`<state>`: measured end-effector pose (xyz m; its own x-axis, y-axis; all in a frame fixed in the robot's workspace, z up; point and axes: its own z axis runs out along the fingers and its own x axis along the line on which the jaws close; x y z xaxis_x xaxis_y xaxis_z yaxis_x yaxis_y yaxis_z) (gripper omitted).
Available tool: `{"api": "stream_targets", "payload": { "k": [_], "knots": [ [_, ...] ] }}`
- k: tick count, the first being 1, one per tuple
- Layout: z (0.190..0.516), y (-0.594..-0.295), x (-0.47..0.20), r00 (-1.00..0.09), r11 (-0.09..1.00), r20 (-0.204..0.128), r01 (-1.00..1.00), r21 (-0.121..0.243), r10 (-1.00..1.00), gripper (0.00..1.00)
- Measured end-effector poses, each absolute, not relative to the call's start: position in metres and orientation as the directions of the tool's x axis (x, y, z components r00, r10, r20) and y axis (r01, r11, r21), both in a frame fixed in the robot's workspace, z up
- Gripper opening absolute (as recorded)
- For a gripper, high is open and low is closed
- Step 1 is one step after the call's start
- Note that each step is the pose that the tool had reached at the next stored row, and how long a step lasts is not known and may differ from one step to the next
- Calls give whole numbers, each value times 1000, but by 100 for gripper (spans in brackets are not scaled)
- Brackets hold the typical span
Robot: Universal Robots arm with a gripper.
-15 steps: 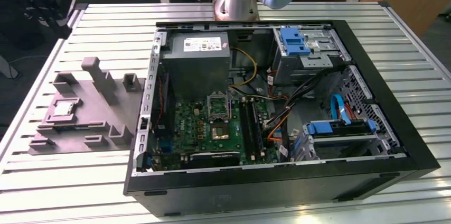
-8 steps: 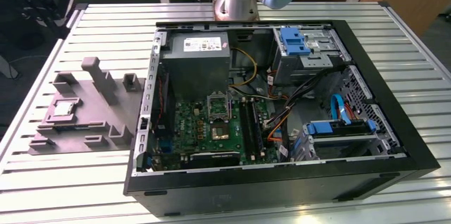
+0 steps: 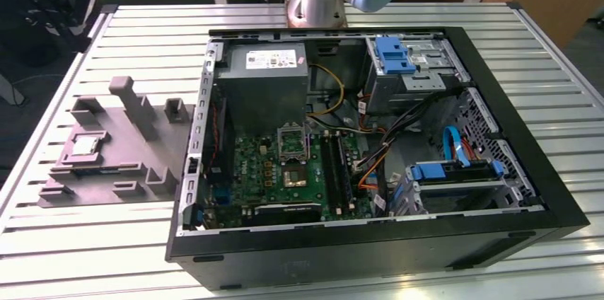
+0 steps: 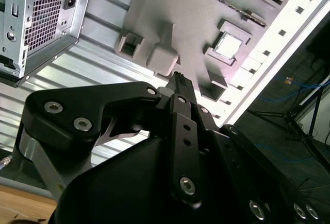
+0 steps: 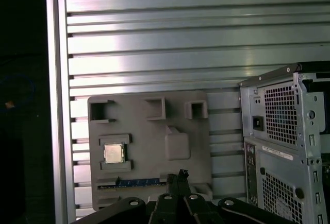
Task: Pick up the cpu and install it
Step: 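Reach for the cpu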
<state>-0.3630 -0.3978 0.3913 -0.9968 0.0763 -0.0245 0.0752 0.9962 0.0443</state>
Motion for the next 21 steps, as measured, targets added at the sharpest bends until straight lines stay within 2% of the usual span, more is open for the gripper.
{"api": "stream_targets", "payload": {
  "k": [21],
  "knots": [
    [391,-395,-376,-997,996,-25,75,44,76,11]
  ]
}}
